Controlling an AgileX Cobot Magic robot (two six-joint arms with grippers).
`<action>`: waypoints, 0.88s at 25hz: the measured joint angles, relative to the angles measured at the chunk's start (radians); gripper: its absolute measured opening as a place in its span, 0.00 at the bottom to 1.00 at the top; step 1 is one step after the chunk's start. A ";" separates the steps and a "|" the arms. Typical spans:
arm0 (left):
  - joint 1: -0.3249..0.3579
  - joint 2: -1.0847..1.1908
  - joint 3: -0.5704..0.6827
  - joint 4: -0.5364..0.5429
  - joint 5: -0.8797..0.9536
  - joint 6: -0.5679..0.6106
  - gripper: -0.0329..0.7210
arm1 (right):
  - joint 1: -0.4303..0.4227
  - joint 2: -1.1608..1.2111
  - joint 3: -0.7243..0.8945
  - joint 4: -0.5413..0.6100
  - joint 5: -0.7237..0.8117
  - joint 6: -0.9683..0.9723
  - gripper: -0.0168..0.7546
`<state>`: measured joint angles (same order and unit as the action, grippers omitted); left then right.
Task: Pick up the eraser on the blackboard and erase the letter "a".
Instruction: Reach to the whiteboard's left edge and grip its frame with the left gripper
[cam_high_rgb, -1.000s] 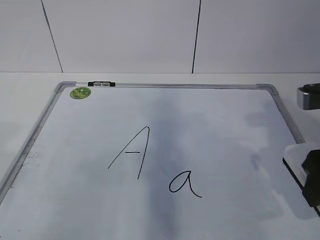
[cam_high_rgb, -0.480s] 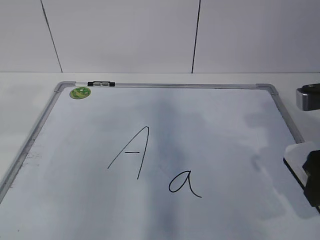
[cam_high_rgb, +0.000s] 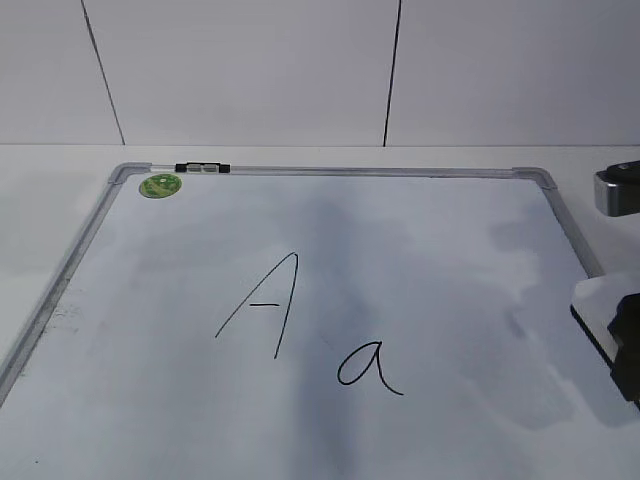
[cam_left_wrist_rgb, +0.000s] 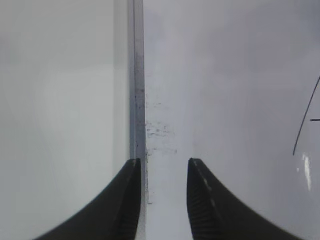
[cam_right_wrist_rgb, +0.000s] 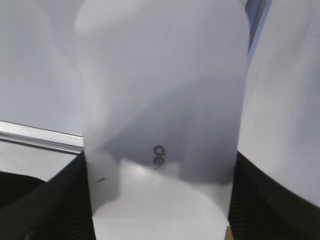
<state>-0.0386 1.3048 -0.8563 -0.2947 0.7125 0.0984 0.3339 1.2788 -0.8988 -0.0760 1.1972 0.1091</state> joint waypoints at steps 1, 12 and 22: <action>0.000 0.018 -0.001 0.000 -0.002 0.000 0.36 | 0.000 0.000 0.000 0.004 -0.009 0.000 0.75; 0.000 0.202 -0.056 0.005 0.005 0.016 0.36 | 0.000 0.000 0.000 0.063 -0.082 0.000 0.75; 0.000 0.447 -0.335 0.047 0.199 0.019 0.36 | 0.000 0.000 0.000 0.069 -0.087 0.002 0.75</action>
<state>-0.0386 1.7519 -1.1912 -0.2473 0.9119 0.1178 0.3339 1.2788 -0.8988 -0.0070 1.1107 0.1112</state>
